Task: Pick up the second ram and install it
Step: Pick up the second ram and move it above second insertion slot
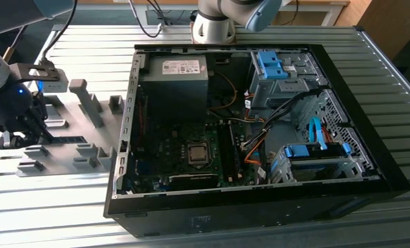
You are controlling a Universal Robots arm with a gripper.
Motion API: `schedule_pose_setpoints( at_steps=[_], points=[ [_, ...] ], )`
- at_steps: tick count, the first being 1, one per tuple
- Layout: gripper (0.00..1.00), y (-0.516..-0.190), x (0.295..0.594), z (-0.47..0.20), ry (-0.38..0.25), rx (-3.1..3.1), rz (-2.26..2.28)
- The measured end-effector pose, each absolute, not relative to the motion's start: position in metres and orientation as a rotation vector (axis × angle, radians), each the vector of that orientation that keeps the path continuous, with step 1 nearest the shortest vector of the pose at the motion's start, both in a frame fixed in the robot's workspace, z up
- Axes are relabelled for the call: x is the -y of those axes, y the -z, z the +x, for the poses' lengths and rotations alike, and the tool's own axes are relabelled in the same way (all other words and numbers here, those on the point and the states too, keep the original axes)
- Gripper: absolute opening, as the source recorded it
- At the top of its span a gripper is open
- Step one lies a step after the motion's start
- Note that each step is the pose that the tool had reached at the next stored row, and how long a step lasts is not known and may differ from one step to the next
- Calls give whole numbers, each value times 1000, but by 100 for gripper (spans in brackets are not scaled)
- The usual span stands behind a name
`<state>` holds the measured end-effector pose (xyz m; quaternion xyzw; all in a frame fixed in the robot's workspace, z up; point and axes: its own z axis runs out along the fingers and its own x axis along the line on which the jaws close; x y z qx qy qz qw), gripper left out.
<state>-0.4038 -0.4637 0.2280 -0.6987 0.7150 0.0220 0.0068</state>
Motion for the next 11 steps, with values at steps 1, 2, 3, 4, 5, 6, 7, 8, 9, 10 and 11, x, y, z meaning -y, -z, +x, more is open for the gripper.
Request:
schedule_pose_setpoints(
  at_steps=[1, 2, 3, 4, 5, 6, 7, 8, 9, 10, 11],
  points=[
    [14, -229, 464, -404, -69, -2237, -2186],
    [14, -230, 464, -404, -69, -2237, -2186],
    [14, -230, 464, -404, -69, -2237, -2186],
    [14, -231, 464, -404, -69, -2237, -2186],
    [14, -232, 464, -404, -69, -2237, -2186],
    [14, -233, 464, -404, -69, -2237, -2186],
    [14, -234, 464, -404, -69, -2237, -2186],
    [14, -237, 464, -404, -69, -2237, -2186],
    [14, -238, 464, -404, -69, -2237, -2186],
    [14, -239, 464, -404, -69, -2237, -2186],
    [14, -239, 464, -404, -69, -2237, -2186]
  ],
)
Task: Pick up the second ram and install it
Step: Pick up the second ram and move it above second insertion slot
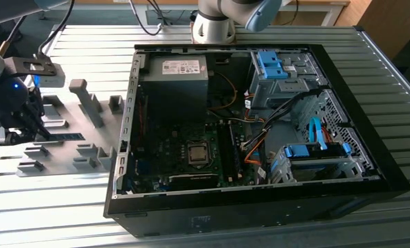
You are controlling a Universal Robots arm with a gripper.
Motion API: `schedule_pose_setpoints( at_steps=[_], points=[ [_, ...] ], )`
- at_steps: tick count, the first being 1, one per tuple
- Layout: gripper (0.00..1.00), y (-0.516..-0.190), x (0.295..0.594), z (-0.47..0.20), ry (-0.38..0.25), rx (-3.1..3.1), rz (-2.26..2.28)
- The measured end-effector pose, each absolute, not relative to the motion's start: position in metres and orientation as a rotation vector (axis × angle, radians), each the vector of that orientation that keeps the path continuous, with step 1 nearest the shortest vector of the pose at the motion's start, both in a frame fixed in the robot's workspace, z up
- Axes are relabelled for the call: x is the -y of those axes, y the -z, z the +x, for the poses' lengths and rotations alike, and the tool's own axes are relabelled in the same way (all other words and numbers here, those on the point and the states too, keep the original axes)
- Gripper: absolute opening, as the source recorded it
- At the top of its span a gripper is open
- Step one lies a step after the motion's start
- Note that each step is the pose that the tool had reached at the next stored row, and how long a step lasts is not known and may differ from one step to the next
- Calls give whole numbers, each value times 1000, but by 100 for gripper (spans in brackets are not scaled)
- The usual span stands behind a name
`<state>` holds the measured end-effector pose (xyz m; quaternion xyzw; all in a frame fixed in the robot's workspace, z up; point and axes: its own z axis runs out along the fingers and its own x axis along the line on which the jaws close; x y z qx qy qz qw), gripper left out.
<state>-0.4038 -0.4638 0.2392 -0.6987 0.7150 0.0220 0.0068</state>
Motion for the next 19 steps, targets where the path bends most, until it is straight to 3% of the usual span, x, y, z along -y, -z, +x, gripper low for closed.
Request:
schedule_pose_setpoints(
  at_steps=[19],
  points=[
    [14, -252, 464, -404, -69, -2237, -2186]
  ],
)
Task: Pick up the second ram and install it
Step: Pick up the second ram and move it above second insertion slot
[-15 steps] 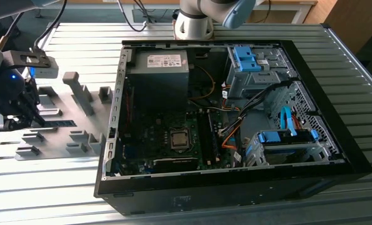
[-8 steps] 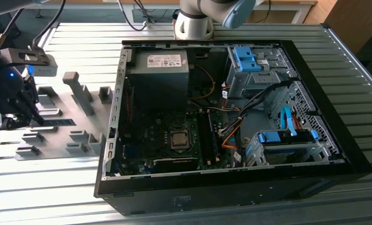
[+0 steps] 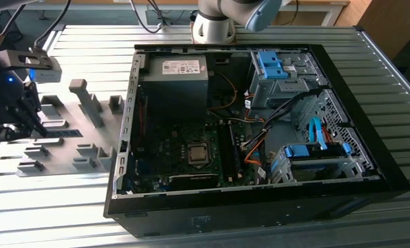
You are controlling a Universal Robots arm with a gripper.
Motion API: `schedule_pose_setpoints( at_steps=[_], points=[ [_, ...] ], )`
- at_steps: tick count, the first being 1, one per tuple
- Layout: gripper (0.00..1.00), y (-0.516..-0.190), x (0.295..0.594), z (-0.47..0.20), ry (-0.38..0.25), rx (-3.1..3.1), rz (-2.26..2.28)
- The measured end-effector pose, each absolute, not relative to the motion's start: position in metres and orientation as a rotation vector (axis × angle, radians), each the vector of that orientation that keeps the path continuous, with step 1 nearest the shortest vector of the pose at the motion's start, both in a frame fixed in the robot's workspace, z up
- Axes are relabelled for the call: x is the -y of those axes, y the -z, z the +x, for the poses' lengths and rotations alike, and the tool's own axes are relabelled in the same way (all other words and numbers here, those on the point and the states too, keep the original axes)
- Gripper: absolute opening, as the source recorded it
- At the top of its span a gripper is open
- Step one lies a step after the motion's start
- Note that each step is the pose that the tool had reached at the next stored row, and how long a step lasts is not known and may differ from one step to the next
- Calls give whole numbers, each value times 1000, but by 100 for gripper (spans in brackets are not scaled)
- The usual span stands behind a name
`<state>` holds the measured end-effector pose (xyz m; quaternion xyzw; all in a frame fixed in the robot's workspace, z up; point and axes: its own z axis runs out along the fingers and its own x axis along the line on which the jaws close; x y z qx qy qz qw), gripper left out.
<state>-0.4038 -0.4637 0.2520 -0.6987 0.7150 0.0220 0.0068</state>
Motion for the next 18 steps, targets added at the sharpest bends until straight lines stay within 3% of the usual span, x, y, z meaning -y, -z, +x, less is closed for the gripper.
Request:
schedule_pose_setpoints(
  at_steps=[18],
  points=[
    [14, -267, 464, -404, -69, -2237, -2186]
  ],
)
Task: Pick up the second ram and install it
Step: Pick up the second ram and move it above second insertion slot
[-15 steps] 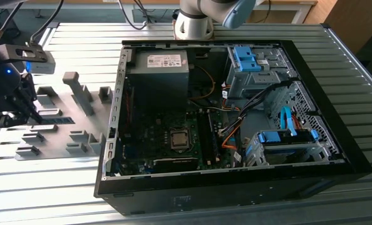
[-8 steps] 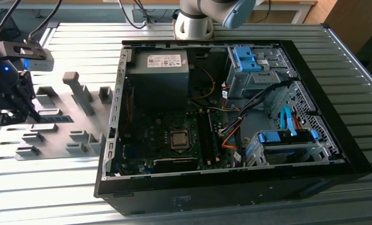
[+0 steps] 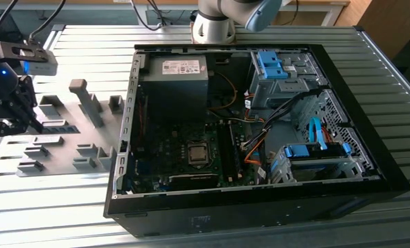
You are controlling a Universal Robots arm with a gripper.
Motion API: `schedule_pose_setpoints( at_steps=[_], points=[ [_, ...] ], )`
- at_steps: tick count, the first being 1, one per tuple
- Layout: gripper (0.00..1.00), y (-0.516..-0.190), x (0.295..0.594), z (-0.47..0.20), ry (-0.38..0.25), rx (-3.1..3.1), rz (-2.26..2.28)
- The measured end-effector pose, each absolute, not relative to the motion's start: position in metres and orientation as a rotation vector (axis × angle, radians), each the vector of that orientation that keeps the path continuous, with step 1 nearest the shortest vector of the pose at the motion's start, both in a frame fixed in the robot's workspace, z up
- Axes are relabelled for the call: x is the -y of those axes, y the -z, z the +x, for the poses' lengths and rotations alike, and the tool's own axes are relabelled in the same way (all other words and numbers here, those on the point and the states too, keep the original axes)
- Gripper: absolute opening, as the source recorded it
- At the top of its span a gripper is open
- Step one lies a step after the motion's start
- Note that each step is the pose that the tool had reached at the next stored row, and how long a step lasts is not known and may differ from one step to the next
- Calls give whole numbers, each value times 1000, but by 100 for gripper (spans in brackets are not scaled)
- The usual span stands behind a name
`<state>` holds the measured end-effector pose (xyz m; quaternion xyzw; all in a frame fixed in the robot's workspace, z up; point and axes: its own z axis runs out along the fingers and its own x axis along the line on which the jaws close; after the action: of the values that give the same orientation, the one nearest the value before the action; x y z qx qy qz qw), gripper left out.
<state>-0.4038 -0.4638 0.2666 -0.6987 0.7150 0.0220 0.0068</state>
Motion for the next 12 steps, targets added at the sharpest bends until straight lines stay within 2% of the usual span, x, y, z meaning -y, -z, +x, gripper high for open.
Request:
schedule_pose_setpoints(
  at_steps=[12],
  points=[
    [14, -278, 464, -404, -69, -2237, -2186]
  ],
)
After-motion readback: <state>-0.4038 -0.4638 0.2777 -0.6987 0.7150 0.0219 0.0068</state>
